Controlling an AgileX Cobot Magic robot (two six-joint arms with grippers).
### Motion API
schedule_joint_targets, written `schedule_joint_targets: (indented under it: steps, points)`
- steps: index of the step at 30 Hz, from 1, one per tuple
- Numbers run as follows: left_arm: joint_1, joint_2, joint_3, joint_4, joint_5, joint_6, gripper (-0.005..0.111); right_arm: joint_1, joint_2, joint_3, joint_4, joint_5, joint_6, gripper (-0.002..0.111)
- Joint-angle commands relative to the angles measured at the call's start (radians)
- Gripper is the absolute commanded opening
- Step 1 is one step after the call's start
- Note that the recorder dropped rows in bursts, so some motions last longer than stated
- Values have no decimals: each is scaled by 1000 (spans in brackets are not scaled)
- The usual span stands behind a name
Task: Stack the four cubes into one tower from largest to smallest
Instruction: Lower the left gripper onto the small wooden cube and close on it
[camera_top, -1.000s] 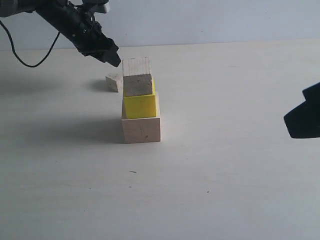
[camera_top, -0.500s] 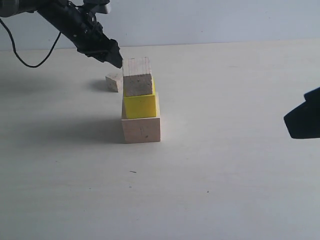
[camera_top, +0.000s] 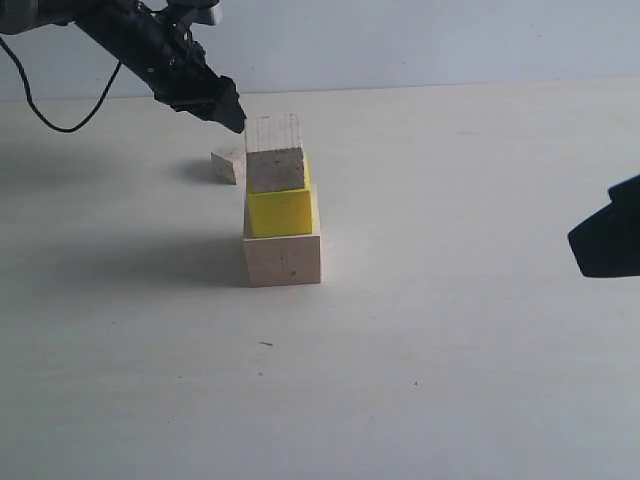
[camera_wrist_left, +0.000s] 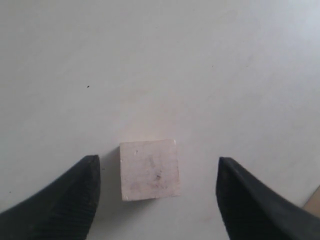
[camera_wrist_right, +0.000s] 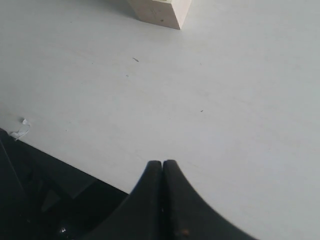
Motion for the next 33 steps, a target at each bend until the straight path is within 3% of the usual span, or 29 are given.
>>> schedule_joint_targets:
  steps: [1,33]
  points:
    - [-3,1,1,-29,-11,3,64,-3,-6,6,-10,-3,-6,0]
    - [-3,48,1,-63,-28,58,64,-3,-6,6,-10,-1,-8,0]
